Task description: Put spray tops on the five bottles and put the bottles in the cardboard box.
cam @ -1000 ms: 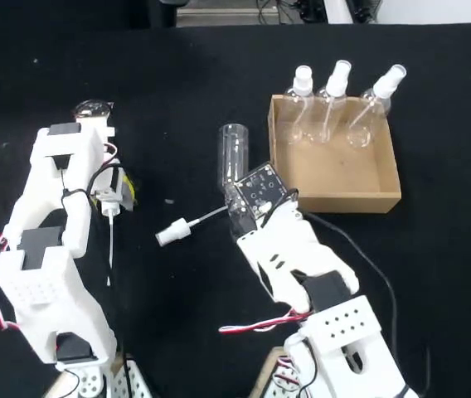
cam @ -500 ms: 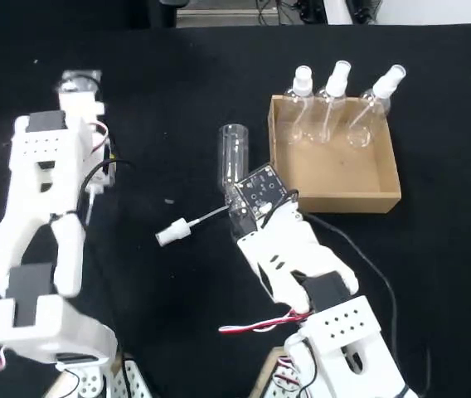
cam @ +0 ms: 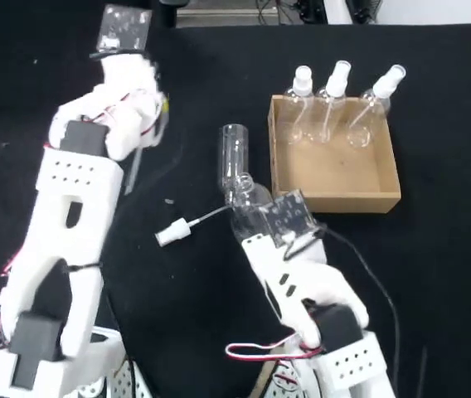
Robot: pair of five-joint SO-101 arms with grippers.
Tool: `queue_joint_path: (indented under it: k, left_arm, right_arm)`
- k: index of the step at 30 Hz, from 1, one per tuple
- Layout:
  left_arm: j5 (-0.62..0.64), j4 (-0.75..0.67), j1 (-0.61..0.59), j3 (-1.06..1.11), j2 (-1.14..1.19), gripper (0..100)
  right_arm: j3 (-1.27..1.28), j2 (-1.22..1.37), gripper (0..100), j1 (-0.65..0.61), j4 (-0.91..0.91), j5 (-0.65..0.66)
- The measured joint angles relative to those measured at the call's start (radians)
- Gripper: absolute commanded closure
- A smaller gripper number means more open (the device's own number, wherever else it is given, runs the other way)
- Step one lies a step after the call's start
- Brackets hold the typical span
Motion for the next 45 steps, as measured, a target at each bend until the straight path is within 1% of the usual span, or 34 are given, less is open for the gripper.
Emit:
queue_joint_path:
  k: [2,5,9,12,15,17,19,24,26,32,45]
  left_arm:
    - [0.087,-0.044,0.021,0.000,-0.048,97]
    - [0.195,-0.081,0.043,0.000,-0.127,97]
    - [0.292,-0.089,0.087,0.000,-0.233,97]
    - [0.342,-0.089,0.143,0.000,-0.305,97]
    - [0.353,-0.091,0.215,0.017,-0.354,97]
    - [0.354,-0.109,0.241,0.052,-0.365,97]
    - [0.359,-0.157,0.247,0.098,-0.365,97]
    - [0.359,-0.339,0.253,0.269,-0.373,97]
    - [0.359,-0.376,0.255,0.295,-0.373,97]
    - [0.361,-0.397,0.315,0.299,-0.373,97]
    - [0.361,-0.399,0.324,0.325,-0.373,97]
  right_arm:
    - [0.028,-0.074,98.8,-0.002,0.000,-0.002]
    - [0.060,-0.092,98.8,-0.002,-0.002,-0.002]
    - [0.061,-0.094,98.8,0.000,-0.002,-0.002]
    - [0.061,-0.094,98.8,0.000,-0.002,-0.002]
    - [0.061,-0.094,98.8,0.000,-0.002,-0.002]
    - [0.061,-0.094,98.8,0.000,-0.002,-0.002]
    - [0.061,-0.094,98.8,0.000,-0.002,-0.002]
    - [0.061,-0.094,98.8,0.000,-0.002,-0.002]
    - [0.061,-0.094,98.8,0.000,-0.002,-0.002]
    - [0.061,-0.094,98.8,0.000,-0.002,-0.002]
    - [0.061,-0.094,98.8,0.000,-0.002,-0.002]
